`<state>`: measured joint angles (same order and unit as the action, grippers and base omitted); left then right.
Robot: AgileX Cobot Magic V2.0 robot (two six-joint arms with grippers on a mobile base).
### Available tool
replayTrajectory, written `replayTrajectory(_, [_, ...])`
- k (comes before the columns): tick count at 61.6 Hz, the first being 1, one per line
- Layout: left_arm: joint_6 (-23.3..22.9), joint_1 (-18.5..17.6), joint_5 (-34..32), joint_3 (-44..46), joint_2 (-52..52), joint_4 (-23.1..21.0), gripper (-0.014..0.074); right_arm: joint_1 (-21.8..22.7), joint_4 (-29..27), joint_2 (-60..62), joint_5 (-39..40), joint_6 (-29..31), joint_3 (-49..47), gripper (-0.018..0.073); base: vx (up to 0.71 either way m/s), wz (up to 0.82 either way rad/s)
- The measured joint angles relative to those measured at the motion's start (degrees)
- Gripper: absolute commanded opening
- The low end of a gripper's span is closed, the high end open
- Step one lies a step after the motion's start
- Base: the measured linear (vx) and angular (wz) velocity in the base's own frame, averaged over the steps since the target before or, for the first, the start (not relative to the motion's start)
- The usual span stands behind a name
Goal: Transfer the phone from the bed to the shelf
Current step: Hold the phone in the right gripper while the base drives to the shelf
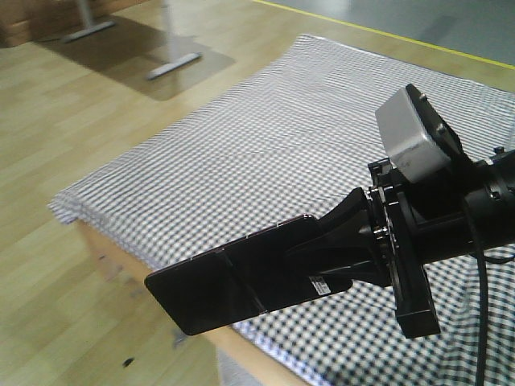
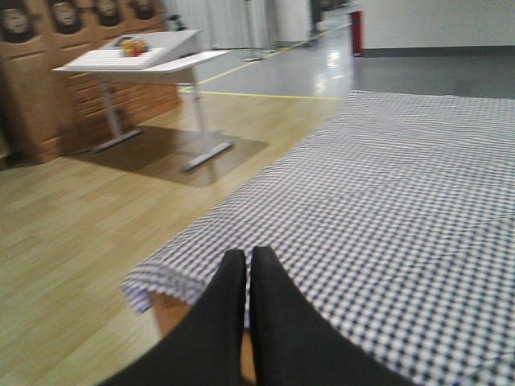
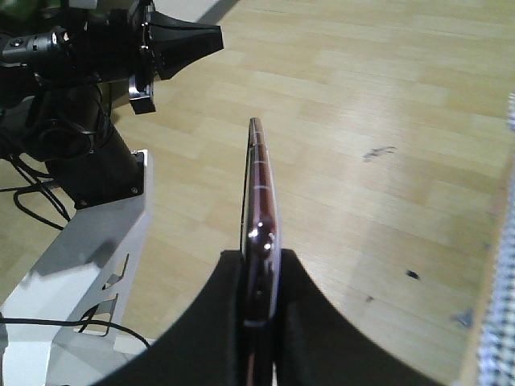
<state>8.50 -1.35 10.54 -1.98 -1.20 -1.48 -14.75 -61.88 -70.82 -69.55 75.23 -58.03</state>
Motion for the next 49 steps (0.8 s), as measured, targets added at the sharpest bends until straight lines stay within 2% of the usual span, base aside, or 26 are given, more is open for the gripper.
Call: replayTrajectory(49, [0.0, 0.0, 0.0, 0.0, 0.0, 0.0, 0.0001, 0.0, 0.0, 0.0, -0.1, 0.0, 0.0, -0.0002, -0.19, 0.72])
